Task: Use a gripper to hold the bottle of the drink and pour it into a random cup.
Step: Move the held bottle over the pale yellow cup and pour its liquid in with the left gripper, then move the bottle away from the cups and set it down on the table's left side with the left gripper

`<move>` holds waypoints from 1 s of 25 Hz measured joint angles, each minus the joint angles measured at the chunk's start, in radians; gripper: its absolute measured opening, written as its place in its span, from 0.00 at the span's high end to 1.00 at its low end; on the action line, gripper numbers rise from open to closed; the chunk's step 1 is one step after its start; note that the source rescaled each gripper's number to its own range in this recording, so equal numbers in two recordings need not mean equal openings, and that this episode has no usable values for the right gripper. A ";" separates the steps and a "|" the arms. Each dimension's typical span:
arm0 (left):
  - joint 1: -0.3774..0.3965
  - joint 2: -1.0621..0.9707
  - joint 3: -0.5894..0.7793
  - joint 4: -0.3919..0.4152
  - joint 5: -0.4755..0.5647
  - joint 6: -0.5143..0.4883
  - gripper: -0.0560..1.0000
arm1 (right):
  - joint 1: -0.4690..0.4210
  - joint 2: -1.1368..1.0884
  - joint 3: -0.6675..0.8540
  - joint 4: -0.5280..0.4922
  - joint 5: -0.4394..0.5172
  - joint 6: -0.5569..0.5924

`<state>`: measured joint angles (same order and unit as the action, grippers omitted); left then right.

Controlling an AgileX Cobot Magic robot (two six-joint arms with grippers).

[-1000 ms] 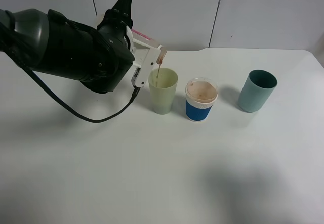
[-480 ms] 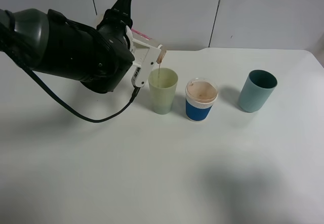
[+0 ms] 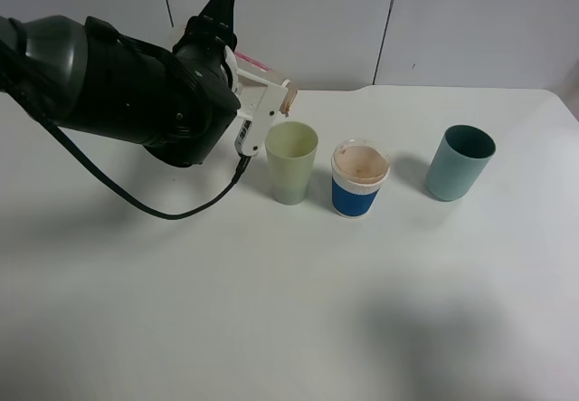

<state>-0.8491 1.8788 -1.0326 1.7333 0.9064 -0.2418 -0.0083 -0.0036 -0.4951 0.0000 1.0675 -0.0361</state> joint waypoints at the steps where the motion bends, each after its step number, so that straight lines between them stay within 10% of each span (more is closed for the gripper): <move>1: 0.000 0.000 0.000 0.000 0.000 0.000 0.94 | 0.000 0.000 0.000 0.000 0.000 0.000; 25: 0.000 -0.101 0.000 -0.185 -0.060 -0.356 0.95 | 0.000 0.000 0.000 0.000 0.000 0.000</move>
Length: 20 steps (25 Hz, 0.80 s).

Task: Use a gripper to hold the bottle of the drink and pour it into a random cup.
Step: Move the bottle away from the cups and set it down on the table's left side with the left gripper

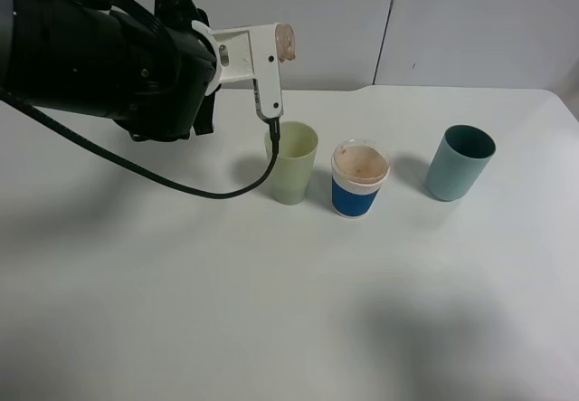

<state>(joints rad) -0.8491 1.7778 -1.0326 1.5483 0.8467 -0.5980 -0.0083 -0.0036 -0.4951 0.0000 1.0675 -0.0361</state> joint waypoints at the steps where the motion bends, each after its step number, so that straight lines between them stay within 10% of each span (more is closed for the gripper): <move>1: 0.000 0.000 0.000 -0.008 -0.008 -0.004 0.95 | 0.000 0.000 0.000 0.000 0.000 0.000; 14: 0.000 -0.020 0.000 -0.097 -0.070 -0.159 0.95 | 0.000 0.000 0.000 0.000 0.000 0.000; 20: 0.046 -0.144 0.000 -0.126 -0.130 -0.383 0.95 | 0.000 0.000 0.000 0.000 0.000 0.000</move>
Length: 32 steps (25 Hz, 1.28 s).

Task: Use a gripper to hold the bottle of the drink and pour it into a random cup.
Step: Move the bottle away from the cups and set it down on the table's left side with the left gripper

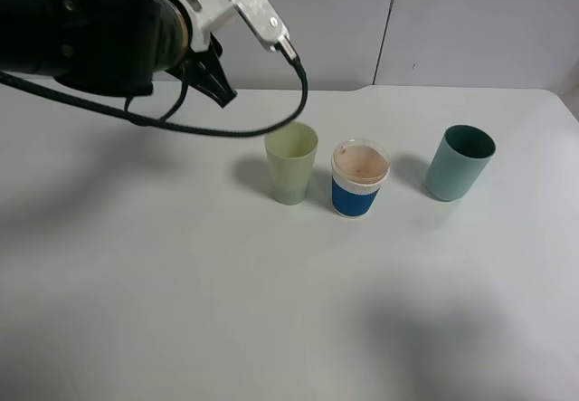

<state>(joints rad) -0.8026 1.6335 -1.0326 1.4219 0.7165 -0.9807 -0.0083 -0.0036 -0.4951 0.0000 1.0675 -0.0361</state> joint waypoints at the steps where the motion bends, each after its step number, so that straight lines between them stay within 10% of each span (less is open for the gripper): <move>1: 0.018 -0.022 0.000 -0.004 -0.010 -0.024 0.95 | 0.000 0.000 0.000 0.000 0.000 0.000; 14: 0.327 -0.147 0.002 -0.269 -0.456 -0.057 0.95 | 0.000 0.000 0.000 0.000 0.000 0.000; 32: 0.565 -0.134 0.460 -1.076 -1.454 0.859 0.95 | 0.000 0.000 0.000 0.000 0.000 0.000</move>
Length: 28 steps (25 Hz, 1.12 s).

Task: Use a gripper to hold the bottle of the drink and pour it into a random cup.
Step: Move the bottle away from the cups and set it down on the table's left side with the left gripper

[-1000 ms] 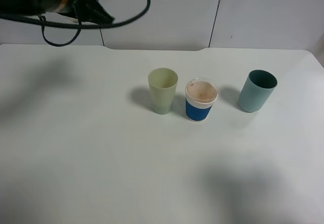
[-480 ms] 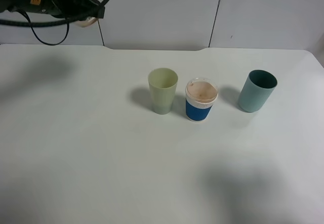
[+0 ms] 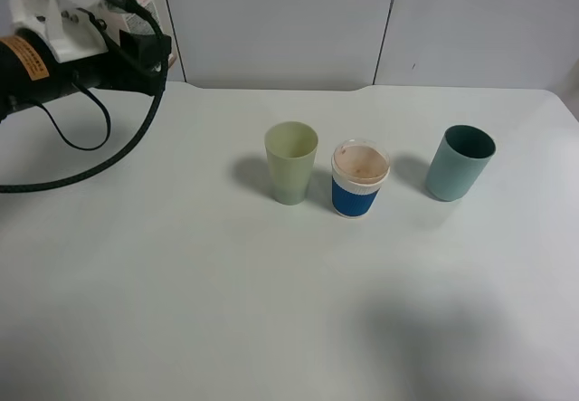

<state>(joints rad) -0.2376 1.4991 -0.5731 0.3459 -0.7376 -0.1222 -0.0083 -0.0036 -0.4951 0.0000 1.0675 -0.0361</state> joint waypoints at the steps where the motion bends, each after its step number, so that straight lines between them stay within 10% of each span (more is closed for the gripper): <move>1: 0.000 0.017 0.023 -0.039 -0.043 0.032 0.95 | 0.000 0.000 0.000 0.000 0.000 0.000; 14: 0.001 0.396 0.072 -0.176 -0.441 0.058 0.95 | 0.000 0.000 0.000 0.000 0.000 0.000; 28: 0.022 0.673 0.072 -0.206 -0.516 0.063 0.95 | 0.000 0.000 0.000 0.000 0.000 0.000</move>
<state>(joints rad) -0.2161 2.1718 -0.5010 0.1403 -1.2532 -0.0591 -0.0083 -0.0036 -0.4951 0.0000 1.0675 -0.0361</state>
